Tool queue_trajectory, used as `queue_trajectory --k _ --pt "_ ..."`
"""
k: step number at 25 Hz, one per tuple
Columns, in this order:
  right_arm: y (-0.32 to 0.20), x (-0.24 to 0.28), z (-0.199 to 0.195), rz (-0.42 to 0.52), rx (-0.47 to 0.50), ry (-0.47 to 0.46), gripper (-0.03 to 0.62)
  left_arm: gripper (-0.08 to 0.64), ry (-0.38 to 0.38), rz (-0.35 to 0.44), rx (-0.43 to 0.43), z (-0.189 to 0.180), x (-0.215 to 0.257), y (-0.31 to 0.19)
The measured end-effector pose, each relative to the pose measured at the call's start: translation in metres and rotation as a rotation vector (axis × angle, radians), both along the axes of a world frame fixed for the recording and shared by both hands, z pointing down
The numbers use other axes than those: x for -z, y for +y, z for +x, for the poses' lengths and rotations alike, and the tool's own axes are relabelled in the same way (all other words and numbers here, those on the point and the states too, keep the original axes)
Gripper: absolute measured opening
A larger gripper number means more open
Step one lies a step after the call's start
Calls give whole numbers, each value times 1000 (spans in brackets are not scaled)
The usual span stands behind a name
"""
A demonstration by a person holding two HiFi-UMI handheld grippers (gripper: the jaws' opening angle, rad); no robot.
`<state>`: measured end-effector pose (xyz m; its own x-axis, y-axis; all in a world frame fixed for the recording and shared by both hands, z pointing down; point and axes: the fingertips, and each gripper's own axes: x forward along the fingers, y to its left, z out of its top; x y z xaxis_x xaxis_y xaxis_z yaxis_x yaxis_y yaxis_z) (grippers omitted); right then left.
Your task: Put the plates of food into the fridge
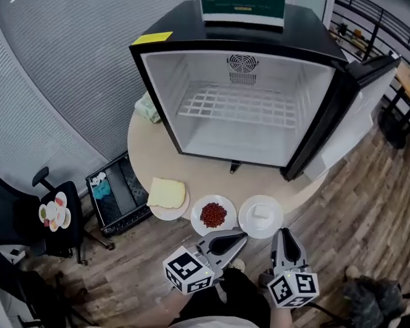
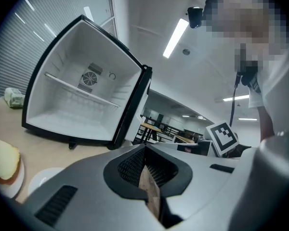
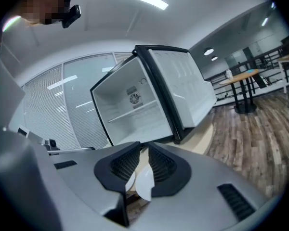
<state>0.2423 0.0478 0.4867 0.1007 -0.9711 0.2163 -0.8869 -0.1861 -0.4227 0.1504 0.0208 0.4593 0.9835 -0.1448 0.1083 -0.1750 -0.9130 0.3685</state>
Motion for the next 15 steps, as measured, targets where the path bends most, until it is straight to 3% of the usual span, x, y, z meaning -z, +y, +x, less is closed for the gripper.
queue_trajectory --k 2,5,15 --pt "8 -16 7 -24 -23 -78 92 5 -23 -9 -47 11 -10 2" --pt "23 -48 9 -79 -63 -212 144 5 -65 -45 -125 19 -30 13" --pt "18 -141 10 -111 -101 -537 203 5 -136 -166 -243 25 -95 40"
